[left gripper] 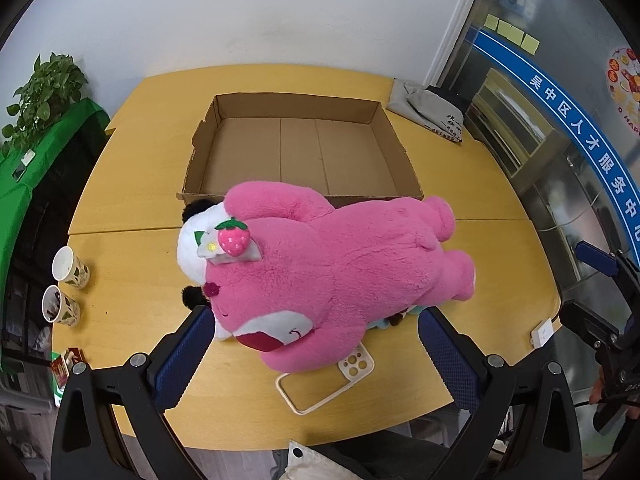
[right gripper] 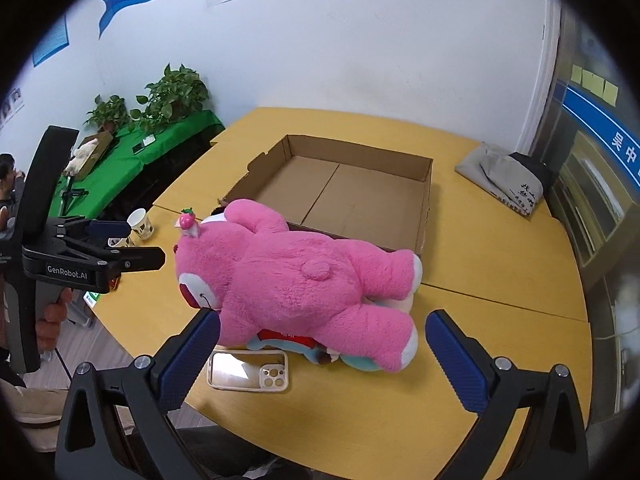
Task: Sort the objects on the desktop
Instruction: 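Raise both tools and aim them at the pink bear lying on the box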
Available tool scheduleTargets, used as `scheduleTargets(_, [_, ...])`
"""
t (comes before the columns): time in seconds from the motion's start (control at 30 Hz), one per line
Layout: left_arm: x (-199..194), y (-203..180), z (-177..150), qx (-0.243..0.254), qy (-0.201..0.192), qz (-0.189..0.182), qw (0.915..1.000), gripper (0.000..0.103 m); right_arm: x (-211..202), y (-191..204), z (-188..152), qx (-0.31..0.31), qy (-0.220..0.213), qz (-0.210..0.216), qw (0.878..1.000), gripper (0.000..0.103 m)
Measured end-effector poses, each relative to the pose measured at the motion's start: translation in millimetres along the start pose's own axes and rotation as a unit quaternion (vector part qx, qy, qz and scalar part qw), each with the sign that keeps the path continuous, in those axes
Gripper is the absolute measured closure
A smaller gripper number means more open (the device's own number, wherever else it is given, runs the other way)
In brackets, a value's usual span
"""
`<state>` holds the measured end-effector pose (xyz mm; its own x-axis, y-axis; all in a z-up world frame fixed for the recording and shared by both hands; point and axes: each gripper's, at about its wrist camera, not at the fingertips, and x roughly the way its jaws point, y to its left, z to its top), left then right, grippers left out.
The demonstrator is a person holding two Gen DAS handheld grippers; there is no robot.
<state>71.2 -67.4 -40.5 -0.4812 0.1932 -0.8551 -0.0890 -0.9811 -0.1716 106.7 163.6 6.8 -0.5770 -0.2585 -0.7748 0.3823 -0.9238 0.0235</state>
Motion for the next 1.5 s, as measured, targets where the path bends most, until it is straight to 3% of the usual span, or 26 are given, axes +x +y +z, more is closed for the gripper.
scheduleTargets(0.43, [10.5, 46.4, -3.6, 0.001, 0.021, -0.022, 0.9995, 0.000, 14.9, 42.4, 2.6, -0.001, 0.047, -0.055, 0.997, 0.000])
scheduleTargets(0.67, [10.6, 40.3, -1.2, 0.002, 0.016, -0.022, 0.9996, 0.000, 14.8, 38.2, 4.1, 0.006, 0.051, -0.064, 0.997, 0.000])
scheduleTargets(1.5, [26.0, -7.5, 14.5, -0.031, 0.028, 0.014, 0.9990, 0.000, 29.4, -35.2, 9.0, -0.026, 0.041, 0.010, 0.999, 0.000])
